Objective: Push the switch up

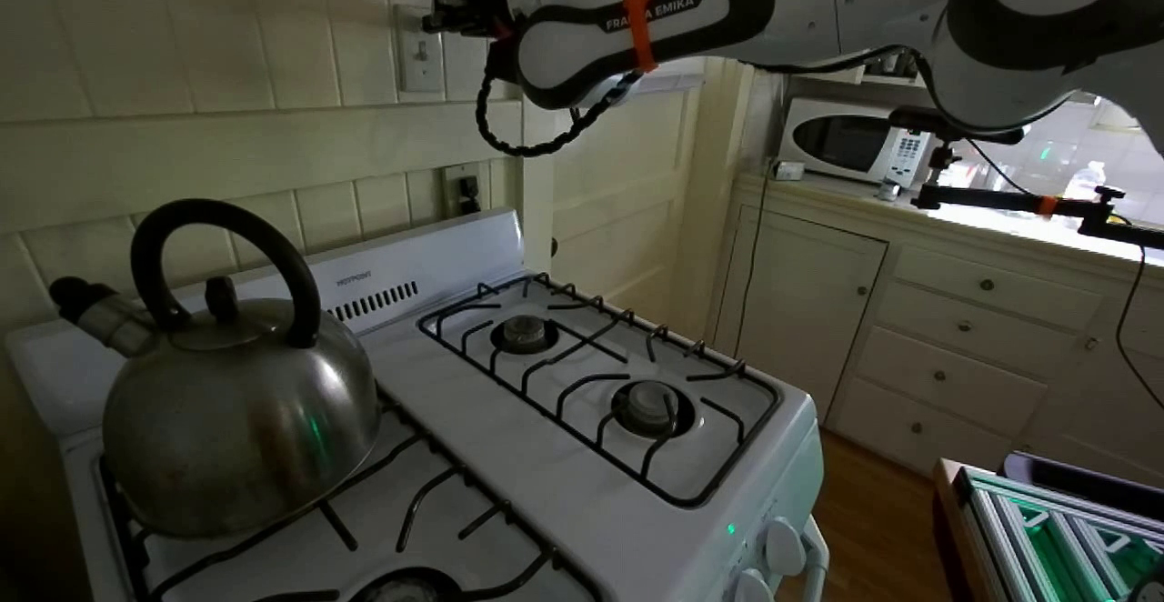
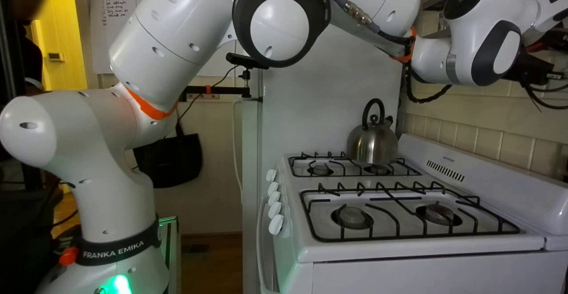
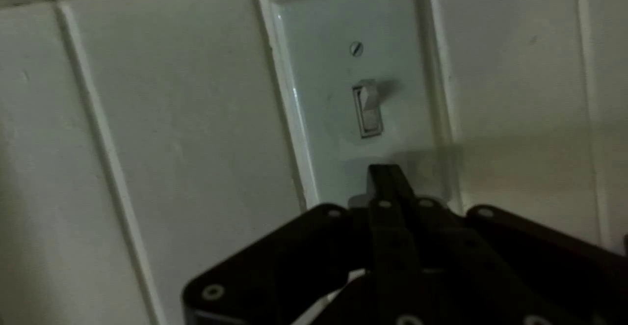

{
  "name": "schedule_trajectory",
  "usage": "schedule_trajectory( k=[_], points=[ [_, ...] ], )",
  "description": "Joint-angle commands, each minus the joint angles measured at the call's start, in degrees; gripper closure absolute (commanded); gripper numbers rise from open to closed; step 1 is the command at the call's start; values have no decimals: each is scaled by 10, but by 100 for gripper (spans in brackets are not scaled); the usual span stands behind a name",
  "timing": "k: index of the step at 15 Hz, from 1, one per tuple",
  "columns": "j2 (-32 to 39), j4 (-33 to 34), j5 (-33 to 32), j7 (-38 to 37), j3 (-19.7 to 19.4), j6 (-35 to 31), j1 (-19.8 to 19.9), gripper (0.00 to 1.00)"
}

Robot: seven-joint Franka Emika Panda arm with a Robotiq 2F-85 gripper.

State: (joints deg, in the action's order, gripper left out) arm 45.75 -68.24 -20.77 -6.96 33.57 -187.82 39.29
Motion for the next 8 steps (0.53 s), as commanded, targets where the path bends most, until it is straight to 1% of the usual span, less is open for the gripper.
schedule_trajectory(
  k=[1,8],
  points=[
    [5,-13,-27,33,38,18,26,100],
    [7,-19,-39,98,72,56,48,100]
  ],
)
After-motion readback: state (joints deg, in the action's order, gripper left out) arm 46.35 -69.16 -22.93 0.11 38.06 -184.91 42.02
